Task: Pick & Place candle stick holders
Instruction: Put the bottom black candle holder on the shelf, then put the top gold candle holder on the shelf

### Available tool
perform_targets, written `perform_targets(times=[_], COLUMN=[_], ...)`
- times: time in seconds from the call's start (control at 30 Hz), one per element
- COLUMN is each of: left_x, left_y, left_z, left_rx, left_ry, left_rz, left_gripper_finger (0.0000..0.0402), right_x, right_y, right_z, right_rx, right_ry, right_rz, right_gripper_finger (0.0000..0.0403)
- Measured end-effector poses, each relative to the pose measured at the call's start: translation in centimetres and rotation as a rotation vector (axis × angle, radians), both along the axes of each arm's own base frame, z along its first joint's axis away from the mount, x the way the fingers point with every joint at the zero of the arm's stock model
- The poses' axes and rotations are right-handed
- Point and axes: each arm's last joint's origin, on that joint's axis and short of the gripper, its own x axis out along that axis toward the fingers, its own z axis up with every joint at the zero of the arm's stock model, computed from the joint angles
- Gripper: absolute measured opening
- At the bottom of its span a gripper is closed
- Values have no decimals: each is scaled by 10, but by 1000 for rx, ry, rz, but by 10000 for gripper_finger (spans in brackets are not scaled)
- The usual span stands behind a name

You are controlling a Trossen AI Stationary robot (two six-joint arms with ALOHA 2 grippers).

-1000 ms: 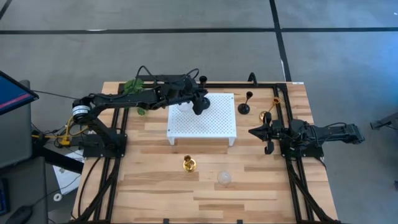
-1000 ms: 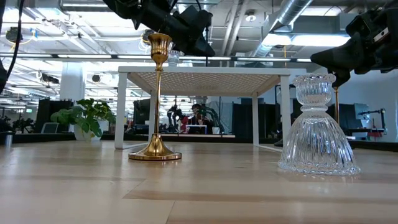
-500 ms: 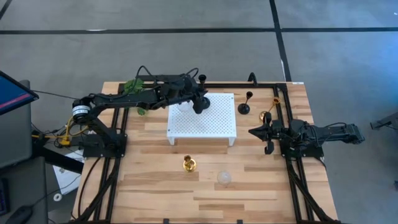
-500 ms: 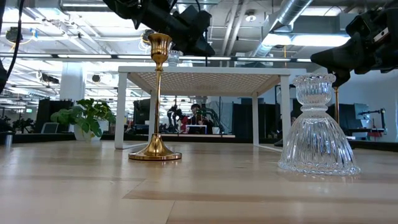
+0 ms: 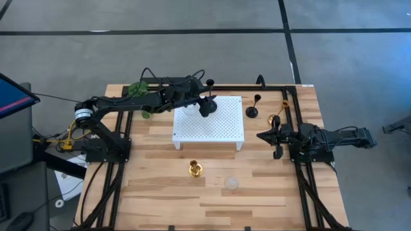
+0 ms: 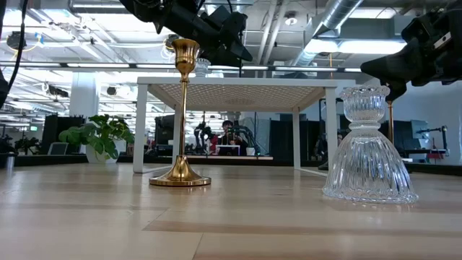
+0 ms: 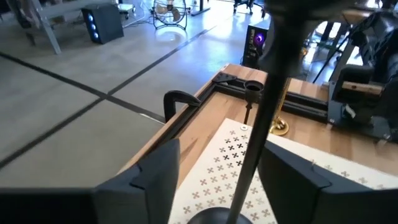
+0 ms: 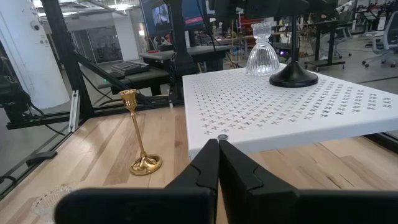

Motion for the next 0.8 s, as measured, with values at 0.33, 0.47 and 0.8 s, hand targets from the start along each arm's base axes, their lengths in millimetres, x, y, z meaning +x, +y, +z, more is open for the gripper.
perform_targets(times=[0.33, 0.47, 0.8], left_x=[-26, -44, -97], left_y=[-13, -25, -64], left_z=[31, 40, 60], left_rx=[73, 63, -9], left_ry=[-71, -42, -8], left_rz=[-39, -67, -173], left_gripper_finger=[255, 258, 249], right_x=[0, 0, 0], right_y=[0, 0, 0], right_z=[0, 0, 2], right_rx=[0, 0, 14], right_ry=[0, 0, 2], right_rz=[0, 0, -6], right_gripper_finger=[0, 0, 0])
